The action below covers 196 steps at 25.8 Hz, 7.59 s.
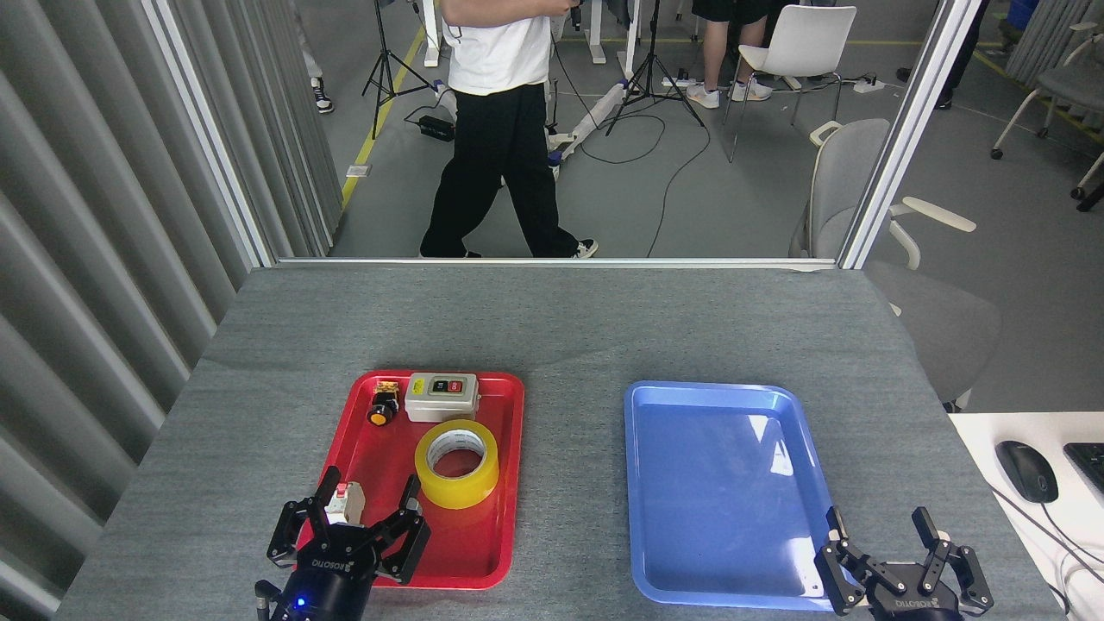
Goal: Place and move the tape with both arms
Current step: 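Move the left gripper over the yellow tape roll in the red tray, then lower the left gripper and grasp the rim of the yellow tape, then lift the tape with the left gripper and carry it toward the blue tray, then bring the right gripper to the tape held by the left gripper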
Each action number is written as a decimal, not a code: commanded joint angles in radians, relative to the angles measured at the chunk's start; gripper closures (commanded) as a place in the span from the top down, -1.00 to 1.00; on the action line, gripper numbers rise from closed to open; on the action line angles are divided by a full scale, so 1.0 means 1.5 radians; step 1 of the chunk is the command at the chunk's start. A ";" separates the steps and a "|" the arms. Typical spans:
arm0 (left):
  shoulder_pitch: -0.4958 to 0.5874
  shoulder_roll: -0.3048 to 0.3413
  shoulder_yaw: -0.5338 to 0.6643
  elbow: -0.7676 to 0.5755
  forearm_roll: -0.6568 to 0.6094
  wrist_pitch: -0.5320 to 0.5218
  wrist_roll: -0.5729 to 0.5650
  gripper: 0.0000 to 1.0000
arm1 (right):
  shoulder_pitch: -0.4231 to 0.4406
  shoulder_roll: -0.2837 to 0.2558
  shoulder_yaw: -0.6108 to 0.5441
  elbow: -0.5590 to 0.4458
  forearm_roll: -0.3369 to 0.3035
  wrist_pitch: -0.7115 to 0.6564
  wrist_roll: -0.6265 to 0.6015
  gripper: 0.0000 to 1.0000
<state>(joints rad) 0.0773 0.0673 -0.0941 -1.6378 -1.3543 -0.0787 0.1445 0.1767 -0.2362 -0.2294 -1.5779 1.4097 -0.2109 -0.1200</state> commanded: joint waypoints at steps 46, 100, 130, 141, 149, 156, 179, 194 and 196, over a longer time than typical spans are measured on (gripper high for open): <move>-0.444 0.012 -0.191 0.445 0.013 0.107 -0.572 1.00 | -0.001 -0.011 -0.029 0.001 0.003 0.001 0.000 1.00; -0.512 0.047 -0.283 0.566 0.065 0.029 -0.532 -0.35 | 0.003 0.009 -0.031 0.001 0.006 0.021 -0.001 1.00; -0.370 0.080 -0.054 0.383 0.469 -0.150 -0.529 -0.72 | -0.016 -0.003 -0.033 0.010 -0.016 -0.040 -0.004 1.00; -0.298 0.057 -0.033 0.318 0.731 -0.203 -0.603 -0.60 | -0.020 -0.023 -0.034 0.020 -0.073 -0.087 -0.007 1.00; -0.162 0.056 -0.045 0.187 0.804 -0.268 -0.638 -0.60 | -0.020 -0.024 -0.034 0.021 -0.073 -0.086 -0.017 1.00; -0.103 0.054 -0.086 0.129 0.803 -0.300 -0.641 -0.59 | -0.017 -0.036 -0.025 0.024 -0.088 -0.098 -0.030 0.98; -0.126 -0.104 -0.104 0.106 0.668 -0.110 -0.634 -0.59 | -0.199 -0.452 0.612 0.025 -0.747 -0.383 0.066 0.99; -0.129 -0.104 -0.104 0.110 0.664 -0.113 -0.633 -0.59 | -0.290 -0.395 0.630 0.019 -0.688 -0.383 0.074 0.98; -0.130 -0.104 -0.103 0.112 0.664 -0.113 -0.633 -0.59 | -0.292 -0.390 0.632 0.019 -0.681 -0.383 0.091 0.97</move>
<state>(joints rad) -0.1166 -0.0897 -0.2496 -1.4748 -0.3575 -0.2461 -0.8055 -0.2501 -0.8382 0.7165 -1.5494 0.3653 -0.7855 -0.0111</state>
